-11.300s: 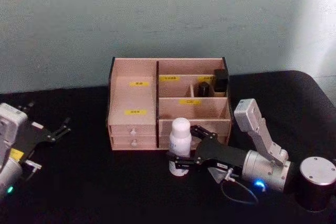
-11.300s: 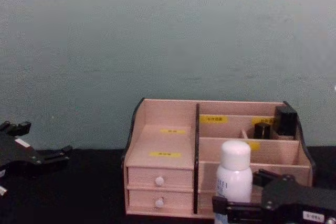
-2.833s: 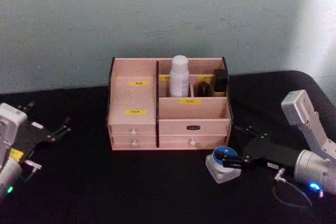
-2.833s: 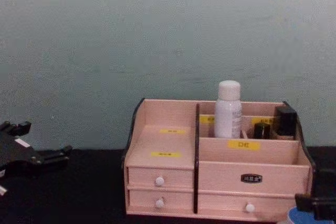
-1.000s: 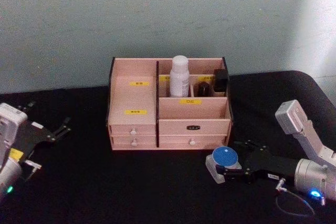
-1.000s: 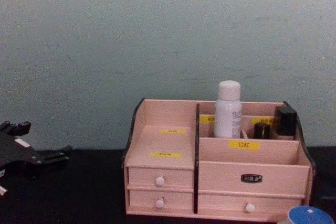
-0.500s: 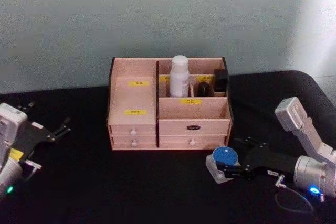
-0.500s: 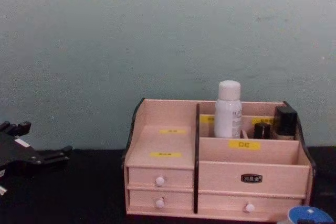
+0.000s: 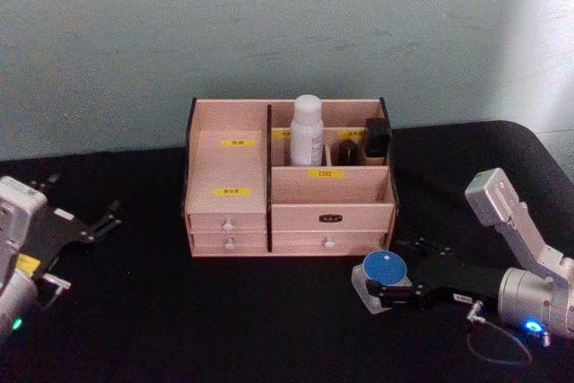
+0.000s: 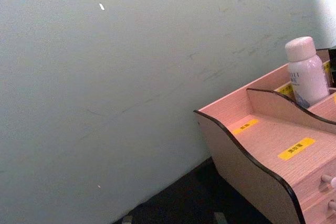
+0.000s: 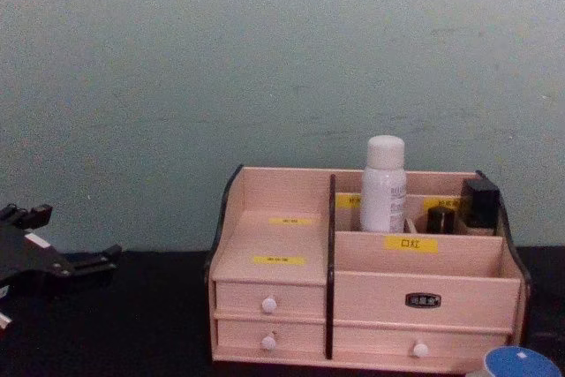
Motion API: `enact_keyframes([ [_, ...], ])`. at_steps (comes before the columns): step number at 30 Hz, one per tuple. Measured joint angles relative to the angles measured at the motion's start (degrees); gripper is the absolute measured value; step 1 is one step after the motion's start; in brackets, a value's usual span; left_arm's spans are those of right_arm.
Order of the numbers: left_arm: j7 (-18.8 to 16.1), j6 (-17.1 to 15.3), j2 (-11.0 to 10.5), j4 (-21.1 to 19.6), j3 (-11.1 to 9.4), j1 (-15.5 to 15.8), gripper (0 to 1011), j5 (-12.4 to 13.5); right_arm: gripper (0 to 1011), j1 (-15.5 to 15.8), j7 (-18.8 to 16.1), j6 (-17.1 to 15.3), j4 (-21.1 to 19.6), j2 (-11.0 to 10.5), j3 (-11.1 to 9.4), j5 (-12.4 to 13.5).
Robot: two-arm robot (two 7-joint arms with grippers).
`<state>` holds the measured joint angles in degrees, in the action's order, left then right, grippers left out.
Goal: Pick up the facial cleanser and watermelon frost from the table and place them into the tiered storage box.
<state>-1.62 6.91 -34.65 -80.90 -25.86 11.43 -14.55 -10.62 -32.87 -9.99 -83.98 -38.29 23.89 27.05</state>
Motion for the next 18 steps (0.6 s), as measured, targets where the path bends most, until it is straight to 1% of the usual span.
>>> enact_keyframes([
  [18, 0.0, 0.0, 0.0, 0.0, 0.0, 0.0, 1001, 0.0, 1000, -1.3, -0.6, -0.3, 1.7, 0.7, 1.1, 0.2],
])
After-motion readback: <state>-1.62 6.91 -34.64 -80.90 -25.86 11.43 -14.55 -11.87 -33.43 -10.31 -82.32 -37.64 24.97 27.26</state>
